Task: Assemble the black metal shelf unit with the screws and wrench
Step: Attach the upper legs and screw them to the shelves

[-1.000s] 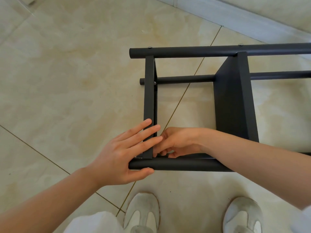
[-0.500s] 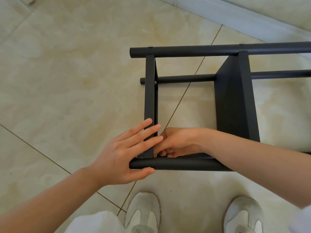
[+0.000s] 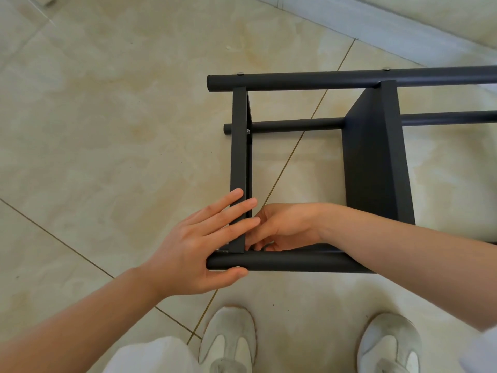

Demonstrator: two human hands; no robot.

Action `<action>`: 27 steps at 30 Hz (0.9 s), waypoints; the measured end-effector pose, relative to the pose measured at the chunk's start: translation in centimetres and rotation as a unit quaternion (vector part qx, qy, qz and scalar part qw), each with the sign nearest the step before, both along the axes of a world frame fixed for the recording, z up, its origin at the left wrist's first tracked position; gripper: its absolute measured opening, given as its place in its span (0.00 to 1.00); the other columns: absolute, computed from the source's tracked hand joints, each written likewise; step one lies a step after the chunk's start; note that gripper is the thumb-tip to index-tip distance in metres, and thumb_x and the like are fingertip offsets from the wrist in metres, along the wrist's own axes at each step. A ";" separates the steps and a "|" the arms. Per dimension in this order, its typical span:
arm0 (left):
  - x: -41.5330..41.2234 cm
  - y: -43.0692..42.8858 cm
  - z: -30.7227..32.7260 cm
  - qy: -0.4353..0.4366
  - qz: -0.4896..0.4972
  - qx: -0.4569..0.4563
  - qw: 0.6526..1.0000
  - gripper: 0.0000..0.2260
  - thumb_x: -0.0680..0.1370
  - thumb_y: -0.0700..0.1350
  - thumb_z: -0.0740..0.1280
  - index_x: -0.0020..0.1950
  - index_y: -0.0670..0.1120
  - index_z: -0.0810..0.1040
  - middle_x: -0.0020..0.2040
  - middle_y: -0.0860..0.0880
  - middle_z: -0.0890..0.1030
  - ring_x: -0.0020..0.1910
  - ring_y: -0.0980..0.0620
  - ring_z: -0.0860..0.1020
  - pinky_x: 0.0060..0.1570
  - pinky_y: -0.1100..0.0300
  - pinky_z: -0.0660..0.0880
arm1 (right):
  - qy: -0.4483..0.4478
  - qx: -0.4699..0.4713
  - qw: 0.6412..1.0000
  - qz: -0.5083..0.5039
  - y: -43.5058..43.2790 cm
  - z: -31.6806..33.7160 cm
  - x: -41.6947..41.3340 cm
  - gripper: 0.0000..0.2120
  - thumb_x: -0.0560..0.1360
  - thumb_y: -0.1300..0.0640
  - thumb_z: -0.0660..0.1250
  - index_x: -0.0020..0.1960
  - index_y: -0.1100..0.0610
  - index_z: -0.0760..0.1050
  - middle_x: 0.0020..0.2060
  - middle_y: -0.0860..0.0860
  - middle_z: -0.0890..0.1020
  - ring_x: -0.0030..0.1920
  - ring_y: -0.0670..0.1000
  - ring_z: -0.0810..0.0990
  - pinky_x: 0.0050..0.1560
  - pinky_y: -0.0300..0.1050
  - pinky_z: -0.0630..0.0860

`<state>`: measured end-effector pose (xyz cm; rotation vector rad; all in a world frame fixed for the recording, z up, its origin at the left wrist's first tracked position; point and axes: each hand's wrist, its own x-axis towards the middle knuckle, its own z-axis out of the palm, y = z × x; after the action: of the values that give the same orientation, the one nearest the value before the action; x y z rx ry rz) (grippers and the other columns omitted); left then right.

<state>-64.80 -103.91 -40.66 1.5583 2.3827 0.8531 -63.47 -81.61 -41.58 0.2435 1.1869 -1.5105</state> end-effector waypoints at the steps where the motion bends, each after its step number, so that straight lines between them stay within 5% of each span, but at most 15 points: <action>1: 0.0 0.0 0.0 -0.001 0.001 0.001 1.000 0.27 0.80 0.57 0.67 0.75 0.45 0.70 0.78 0.46 0.67 0.80 0.44 0.60 0.76 0.51 0.64 | 0.002 0.004 1.000 -0.001 -0.1 0.0 0.0 0.12 0.79 0.62 0.67 0.60 0.66 0.77 0.49 0.57 0.80 0.50 0.53 0.74 0.55 0.44 0.73; 5: 0.1 0.0 -0.1 -0.002 0.001 0.005 1.000 0.27 0.80 0.56 0.67 0.75 0.45 0.70 0.78 0.46 0.67 0.80 0.43 0.60 0.76 0.51 0.64 | 0.008 0.020 1.000 0.000 -0.3 0.2 0.0 0.15 0.79 0.62 0.66 0.63 0.69 0.75 0.50 0.57 0.79 0.51 0.53 0.74 0.58 0.46 0.72; 10: 0.2 0.1 -0.1 -0.020 0.011 0.008 1.000 0.27 0.79 0.55 0.69 0.74 0.44 0.72 0.78 0.45 0.68 0.80 0.43 0.60 0.75 0.48 0.66 | 0.041 0.027 0.999 -0.003 -0.3 0.3 0.2 0.04 0.78 0.63 0.66 0.49 0.62 0.79 0.41 0.53 0.80 0.47 0.53 0.72 0.55 0.47 0.69; 13: 0.3 0.2 -0.1 -0.025 0.011 0.012 1.000 0.27 0.79 0.54 0.69 0.74 0.43 0.72 0.77 0.45 0.68 0.80 0.42 0.61 0.75 0.49 0.65 | 0.055 0.026 0.998 -0.004 -0.3 0.4 0.3 0.05 0.78 0.63 0.66 0.52 0.64 0.78 0.44 0.56 0.78 0.49 0.55 0.70 0.56 0.49 0.68; 19: 0.3 0.3 -0.1 -0.031 0.012 0.014 0.999 0.27 0.78 0.54 0.70 0.73 0.43 0.72 0.77 0.44 0.69 0.79 0.42 0.61 0.75 0.49 0.65 | 0.066 0.036 0.997 0.013 -0.3 0.6 0.3 0.07 0.78 0.63 0.66 0.42 0.58 0.80 0.36 0.49 0.81 0.45 0.51 0.72 0.53 0.47 0.69; 27: 0.4 0.5 0.2 -0.040 0.016 0.010 0.999 0.26 0.79 0.53 0.68 0.73 0.42 0.72 0.77 0.44 0.69 0.80 0.42 0.60 0.76 0.52 0.63 | 0.108 0.078 0.991 0.021 -0.2 0.6 0.2 0.09 0.76 0.61 0.68 0.51 0.66 0.81 0.46 0.58 0.80 0.48 0.54 0.75 0.54 0.50 0.71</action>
<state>-64.35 -103.37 -40.44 1.4686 2.3553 0.9309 -63.24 -81.79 -41.01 0.1596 1.4764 -1.4353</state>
